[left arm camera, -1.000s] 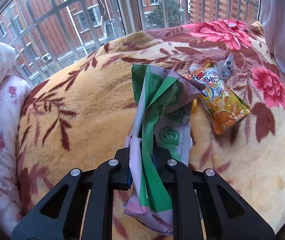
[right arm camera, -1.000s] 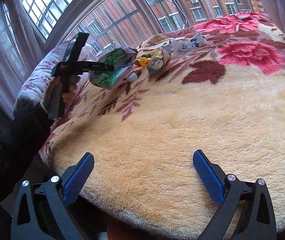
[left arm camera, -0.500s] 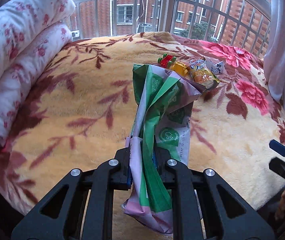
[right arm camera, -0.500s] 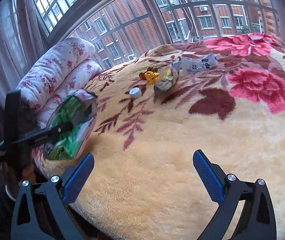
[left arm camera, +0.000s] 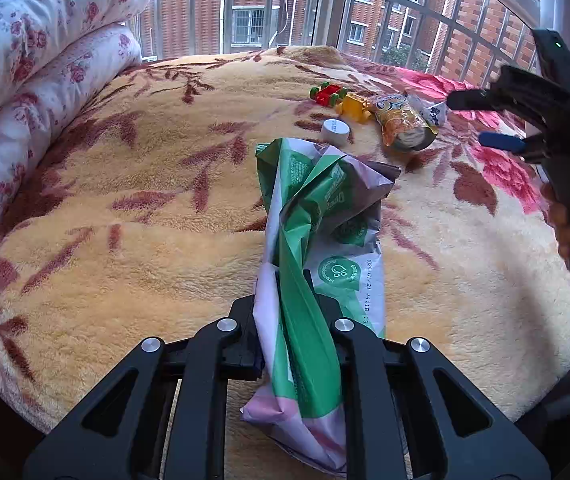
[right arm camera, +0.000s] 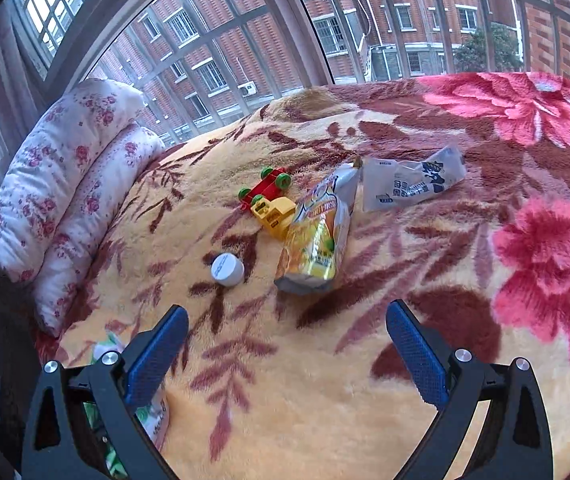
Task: Collect trash
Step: 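Grasp orange juice pouch with right tool while left tool holds green bag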
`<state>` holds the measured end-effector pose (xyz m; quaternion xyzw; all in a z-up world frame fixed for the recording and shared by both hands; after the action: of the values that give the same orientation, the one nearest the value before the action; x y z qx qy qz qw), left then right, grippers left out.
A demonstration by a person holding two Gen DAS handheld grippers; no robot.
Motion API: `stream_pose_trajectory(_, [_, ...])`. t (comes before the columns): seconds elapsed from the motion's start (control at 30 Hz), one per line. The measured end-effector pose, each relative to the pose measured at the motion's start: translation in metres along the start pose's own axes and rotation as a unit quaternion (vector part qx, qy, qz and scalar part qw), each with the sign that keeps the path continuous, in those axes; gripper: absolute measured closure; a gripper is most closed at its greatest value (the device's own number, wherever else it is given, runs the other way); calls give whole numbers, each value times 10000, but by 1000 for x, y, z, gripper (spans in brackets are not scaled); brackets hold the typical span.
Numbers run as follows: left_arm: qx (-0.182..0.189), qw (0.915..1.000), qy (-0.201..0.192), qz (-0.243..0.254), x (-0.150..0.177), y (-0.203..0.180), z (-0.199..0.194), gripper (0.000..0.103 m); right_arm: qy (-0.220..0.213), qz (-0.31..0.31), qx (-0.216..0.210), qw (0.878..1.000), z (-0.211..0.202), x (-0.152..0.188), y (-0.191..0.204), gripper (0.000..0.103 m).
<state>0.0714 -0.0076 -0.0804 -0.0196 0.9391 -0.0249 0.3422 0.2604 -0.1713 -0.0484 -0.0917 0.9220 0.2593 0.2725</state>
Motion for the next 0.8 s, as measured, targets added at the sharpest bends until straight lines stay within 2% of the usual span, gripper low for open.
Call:
stream_pose_trajectory(0.17, [132,9999,-28,28,-1,2,4,89,485,242,123,9985,46,-32,-11,6])
stream_pose_trajectory(0.37, [210,9997,-66,55,-2,1,8,89,912,432,420,9940,89,-45,-29,8])
stream_pose_trajectory(0.57, [233,9997,-106,53,-3,0,9,89,1196,298,585,9907,117,-42,-28,25])
stream_pose_trajectory(0.63, [270,9996,-89,25,-3,1,9,89,1192,250,687,9902,119,-44,-30,39])
stream_pose_trajectory(0.7, [273,9996,-80,13,-3,1,9,89,1222,262,794,9890,120,-43,-36,47])
stream_pose_trajectory(0.8, [272,9996,-70,-16,-3,2,10,89,1222,251,790,9890,116,-44,-39,51])
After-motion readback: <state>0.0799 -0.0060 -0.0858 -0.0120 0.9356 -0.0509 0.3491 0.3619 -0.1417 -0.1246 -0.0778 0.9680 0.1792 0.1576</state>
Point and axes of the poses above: each gripper's, at about its wrist camera, not at the fingertips, and z roughly the way its jaws point, y to its left, x to its underside, the point moved 10 cm from there along z, roughly the way its jaws point, and after that the axes turned 3 degrees about z, right-handed, at the moved point
